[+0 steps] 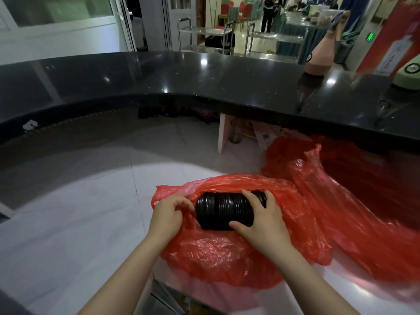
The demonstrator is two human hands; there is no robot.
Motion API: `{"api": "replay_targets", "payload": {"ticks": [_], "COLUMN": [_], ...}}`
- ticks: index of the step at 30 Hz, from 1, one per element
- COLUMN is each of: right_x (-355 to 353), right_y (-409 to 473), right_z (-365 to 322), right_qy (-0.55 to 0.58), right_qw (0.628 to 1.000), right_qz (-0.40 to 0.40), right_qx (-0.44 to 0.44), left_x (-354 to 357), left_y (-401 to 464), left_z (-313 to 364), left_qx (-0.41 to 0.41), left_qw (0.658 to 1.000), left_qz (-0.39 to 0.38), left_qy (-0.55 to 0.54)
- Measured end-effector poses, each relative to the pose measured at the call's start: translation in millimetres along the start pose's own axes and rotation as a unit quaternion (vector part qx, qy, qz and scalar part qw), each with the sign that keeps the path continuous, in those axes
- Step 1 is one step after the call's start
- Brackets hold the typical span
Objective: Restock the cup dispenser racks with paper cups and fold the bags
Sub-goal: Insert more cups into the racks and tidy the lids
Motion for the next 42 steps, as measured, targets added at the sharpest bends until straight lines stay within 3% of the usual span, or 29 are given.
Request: {"api": "replay_targets", "payload": {"ticks": [2,6,10,14,22,28,36,39,42], "right_x": [-1,0,0,-6,-48,-70,-85,-91,-96], "right_y": [0,0,-1,-1,-1,11,22,27,29], "right_z": [-1,0,5,11,-5,-12,-13,-12,-12], "right_qy": [0.01,0.027,0.18,0.288,0.397,0.387,0.385,0.383,0.402], "right_qw": [1.0,1.0,0.982,0.951,0.905,0.907,0.908,0.907,0.895], "right_qz": [-0.001,-0.001,0.042,0.063,0.155,0.153,0.121,0.12,0.123], "right_qx": [-0.003,0.002,0.046,0.097,-0.017,-0.06,-0.109,-0.13,-0.149], "left_x": [-2,2,7,7,-11,-21,-9,-9,-17], "left_y": [1,-3,-7,-5,4,20,43,42,38], "left_z": [4,13,19,22,54,83,90,102,108], "left_qx": [0.007,-0.005,0.025,0.032,0.081,0.028,0.048,0.067,0.031], "left_qw": [0.999,0.994,0.987,0.983,0.988,0.987,0.995,0.996,0.991], "left_qz": [-0.009,-0.102,-0.149,-0.145,-0.091,-0.089,-0.06,-0.048,-0.018], "left_qy": [0.04,0.046,0.061,0.109,0.098,-0.129,0.069,-0.032,-0.127]}}
Point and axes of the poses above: each hand's wrist, its own y-axis towards the middle knuckle, its own x-axis out of the palm, z = x × y, the point moved 2 cm from there along y, towards the middle knuckle, and after that the axes turned 3 degrees about y, right-handed, at the moved point
